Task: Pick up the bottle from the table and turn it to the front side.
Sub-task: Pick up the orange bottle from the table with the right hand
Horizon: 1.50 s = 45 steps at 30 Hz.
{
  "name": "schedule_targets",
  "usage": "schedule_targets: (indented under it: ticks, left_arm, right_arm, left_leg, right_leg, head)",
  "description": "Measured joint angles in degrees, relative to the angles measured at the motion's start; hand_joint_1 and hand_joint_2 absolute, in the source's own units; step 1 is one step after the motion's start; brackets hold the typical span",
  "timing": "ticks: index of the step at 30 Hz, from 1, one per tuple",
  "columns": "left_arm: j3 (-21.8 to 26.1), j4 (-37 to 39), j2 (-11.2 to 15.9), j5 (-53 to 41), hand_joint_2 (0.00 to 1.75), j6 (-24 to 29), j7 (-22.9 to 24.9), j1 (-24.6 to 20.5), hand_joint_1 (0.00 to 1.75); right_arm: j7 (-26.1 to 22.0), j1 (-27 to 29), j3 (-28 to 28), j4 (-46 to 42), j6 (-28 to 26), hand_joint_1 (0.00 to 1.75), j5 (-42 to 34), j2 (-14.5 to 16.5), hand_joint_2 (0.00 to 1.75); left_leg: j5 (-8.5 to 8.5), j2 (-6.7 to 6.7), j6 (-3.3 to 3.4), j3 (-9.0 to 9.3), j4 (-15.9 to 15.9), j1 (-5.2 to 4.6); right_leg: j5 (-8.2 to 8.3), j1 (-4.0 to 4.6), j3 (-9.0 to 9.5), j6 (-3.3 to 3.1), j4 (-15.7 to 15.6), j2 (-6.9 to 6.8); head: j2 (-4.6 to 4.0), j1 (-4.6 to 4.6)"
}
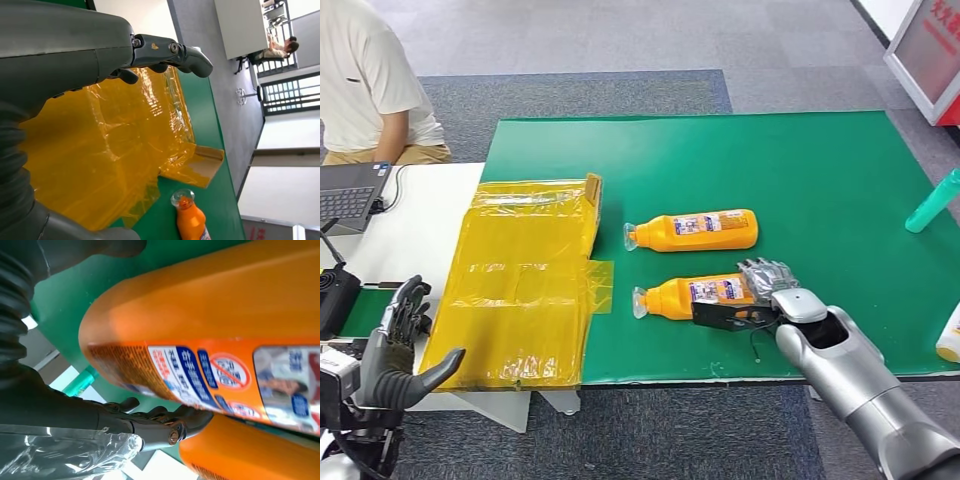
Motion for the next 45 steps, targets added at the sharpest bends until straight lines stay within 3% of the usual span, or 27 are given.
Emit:
schedule_targets:
  ticks: [1, 3, 5, 6, 20, 24, 29, 39, 45]
  left_arm:
    - [0.0, 0.0, 0.05, 0.01, 1.75, 0.01, 0.0, 0.0, 0.0]
    - [-0.01, 0.0, 0.16, 0.01, 1.75, 0.01, 0.0, -0.01, 0.0]
    - [-0.02, 0.0, 0.27, 0.03, 1.75, 0.0, -0.01, -0.01, 0.0]
    - [-0.02, 0.0, 0.31, 0.05, 1.75, -0.02, -0.03, -0.02, 0.0]
    - [-0.07, 0.0, 0.48, 0.36, 1.75, -0.65, -0.4, -0.15, 0.0]
    - [-0.51, 0.0, 0.46, 0.06, 1.75, -0.67, -0.82, 0.27, 0.0]
    - [-2.74, -0.02, 0.28, -1.15, 1.75, 0.82, -1.19, 1.25, 0.0]
    - [-7.56, -0.04, 0.17, -1.97, 1.75, 3.29, -2.55, 2.74, 0.0]
    - [-10.2, -0.04, 0.17, -0.04, 1.75, 3.93, -3.09, 2.53, 0.0]
  right_arm:
    - [-0.01, 0.09, -0.01, 0.17, -0.04, 0.53, 0.0, 0.0, 1.75]
    - [-0.01, 0.19, -0.03, 0.47, -0.05, 1.18, 0.01, 0.0, 1.75]
    - [-0.02, 0.2, -0.08, 0.77, -0.11, 1.65, 0.03, 0.0, 1.75]
    - [-0.03, 0.19, -0.14, 0.9, -0.18, 1.74, 0.05, 0.01, 1.75]
    - [-0.86, 0.34, -1.25, 1.84, -1.8, 1.75, -0.41, 0.17, 1.75]
    - [-3.91, 2.14, -3.29, 1.15, -2.81, 1.75, -5.42, -0.04, 1.75]
    - [-9.21, 8.73, -8.46, -4.85, -4.43, 1.75, -16.62, -2.72, 1.75]
    - [-16.44, 26.39, -19.13, -21.35, -7.52, 1.75, -27.0, -9.18, 1.75]
    - [-24.63, 37.37, -27.49, -33.51, -8.05, 1.75, -33.84, -10.21, 1.75]
  left_leg:
    - [0.0, 0.0, 0.0, 0.0, 0.0, 0.0]
    - [0.0, 0.0, 0.0, 0.0, 0.0, 0.0]
    - [0.0, 0.0, 0.0, 0.0, 0.0, 0.0]
    - [0.0, 0.0, 0.0, 0.0, 0.0, 0.0]
    - [0.0, 0.0, 0.0, 0.05, 0.0, 0.0]
    - [-0.01, 0.0, 0.01, 0.12, 0.0, 0.0]
    - [-0.13, 0.0, 0.08, 0.21, 0.01, 0.0]
    - [-0.19, -0.02, 0.16, 0.03, 0.01, -0.01]
    - [-0.25, -0.02, 0.13, -0.03, 0.01, -0.02]
  right_leg:
    - [0.0, 0.0, 0.0, 0.0, 0.0, 0.0]
    - [0.0, 0.0, 0.0, 0.0, 0.0, 0.0]
    - [0.0, 0.0, 0.0, 0.0, 0.0, 0.0]
    - [0.0, 0.0, 0.0, 0.0, 0.0, 0.0]
    - [0.01, 0.0, 0.04, -0.01, 0.0, 0.0]
    - [0.01, 0.0, 0.08, -0.01, -0.02, 0.0]
    - [-0.01, 0.0, 0.2, 0.01, -0.09, 0.0]
    - [-0.04, -0.02, 0.11, 0.07, -0.16, -0.03]
    - [-0.07, -0.02, 0.05, 0.08, -0.17, -0.03]
  head:
    - [0.01, 0.0]
    - [0.0, 0.01]
    - [0.0, 0.01]
    - [0.01, 0.0]
    - [-0.01, 0.0]
    - [0.0, 0.01]
    - [0.0, 0.0]
    - [0.01, 0.02]
    - [0.0, 0.01]
